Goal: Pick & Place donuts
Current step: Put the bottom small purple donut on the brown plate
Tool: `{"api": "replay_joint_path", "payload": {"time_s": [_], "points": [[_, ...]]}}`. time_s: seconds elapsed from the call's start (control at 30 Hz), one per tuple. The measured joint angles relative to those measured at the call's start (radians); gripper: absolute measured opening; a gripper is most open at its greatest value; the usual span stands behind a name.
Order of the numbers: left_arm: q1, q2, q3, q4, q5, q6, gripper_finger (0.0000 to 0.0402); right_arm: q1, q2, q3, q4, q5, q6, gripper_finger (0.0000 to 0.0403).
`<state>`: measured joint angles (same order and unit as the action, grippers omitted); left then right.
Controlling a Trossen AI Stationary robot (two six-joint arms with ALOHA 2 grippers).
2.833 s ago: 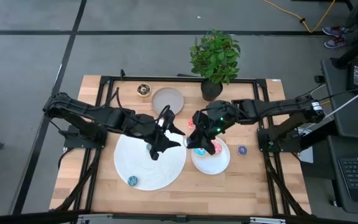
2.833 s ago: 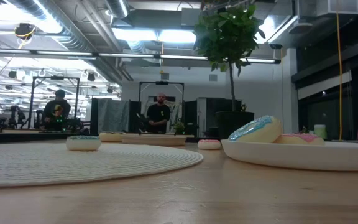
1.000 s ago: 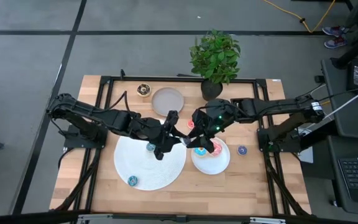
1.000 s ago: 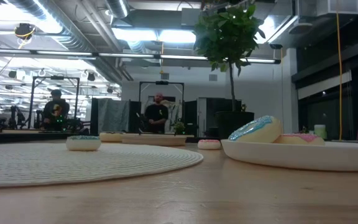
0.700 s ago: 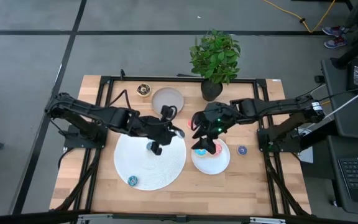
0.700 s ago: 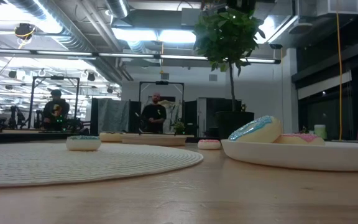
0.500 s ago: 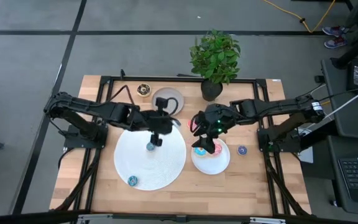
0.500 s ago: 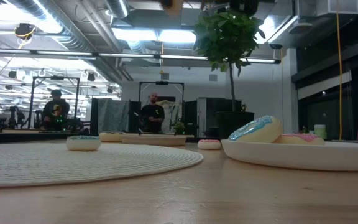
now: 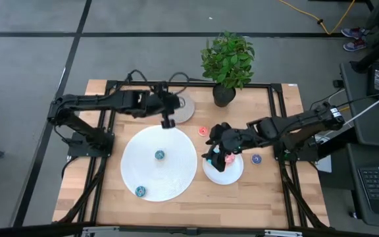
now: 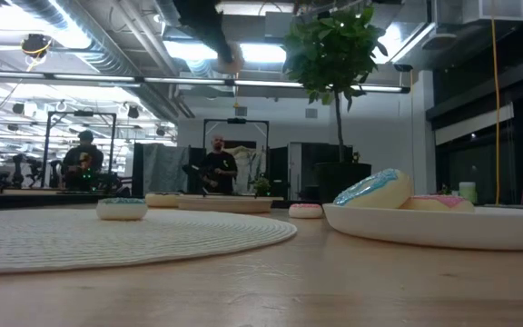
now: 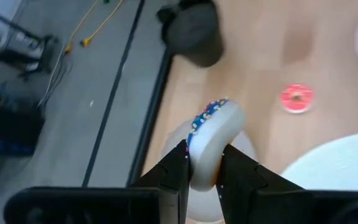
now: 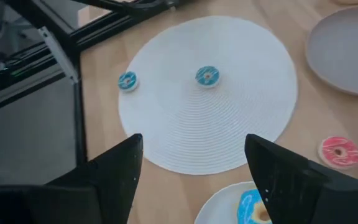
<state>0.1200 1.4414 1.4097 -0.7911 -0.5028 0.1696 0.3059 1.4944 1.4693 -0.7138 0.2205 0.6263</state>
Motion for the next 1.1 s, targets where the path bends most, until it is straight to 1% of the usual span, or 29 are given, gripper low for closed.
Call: {"api": "replay_joint_path", "payload": {"time_s": [0.1, 0.2, 0.33, 0.5, 0.77, 0.83, 0.9, 0.97, 1.03, 1.1], "points": [[0.067, 0.015, 0.000, 0.001, 0.004, 0.000, 0.0061, 0.020, 0.000, 0.000, -0.028, 0.061, 0.022, 0.0284], [0.128, 0.045, 0.000, 0.004, 0.019, 0.006, 0.0061, 0.030, 0.000, -0.009, -0.035, 0.100, 0.026, 0.0284], [0.198, 0.108, 0.000, 0.004, 0.090, 0.008, 0.0061, 0.031, -0.001, -0.029, -0.037, 0.101, 0.027, 0.0284], [0.258, 0.216, 0.000, 0.009, 0.097, -0.003, 0.0061, 0.031, -0.001, -0.040, -0.039, 0.101, 0.020, 0.0284], [0.312, 0.397, 0.000, 0.033, 0.083, -0.036, 0.0061, 0.031, -0.001, -0.040, -0.039, 0.101, -0.002, 0.0284], [0.321, 0.433, 0.000, 0.035, 0.112, -0.058, 0.0061, 0.031, -0.001, -0.040, -0.039, 0.101, -0.003, 0.0284], [0.328, 0.461, 0.000, 0.039, 0.158, -0.072, 0.0061, 0.031, -0.001, -0.040, -0.039, 0.101, -0.004, 0.0284], [0.330, 0.482, 0.000, 0.038, 0.178, -0.080, 0.0062, 0.031, -0.001, -0.040, -0.039, 0.101, -0.004, 0.0284], [0.331, 0.490, 0.000, 0.041, 0.174, -0.079, 0.0064, 0.031, -0.001, -0.040, -0.039, 0.101, -0.005, 0.0284], [0.333, 0.493, 0.000, 0.066, 0.146, -0.079, 0.0069, 0.031, -0.001, -0.040, -0.039, 0.101, -0.007, 0.0284]]}}
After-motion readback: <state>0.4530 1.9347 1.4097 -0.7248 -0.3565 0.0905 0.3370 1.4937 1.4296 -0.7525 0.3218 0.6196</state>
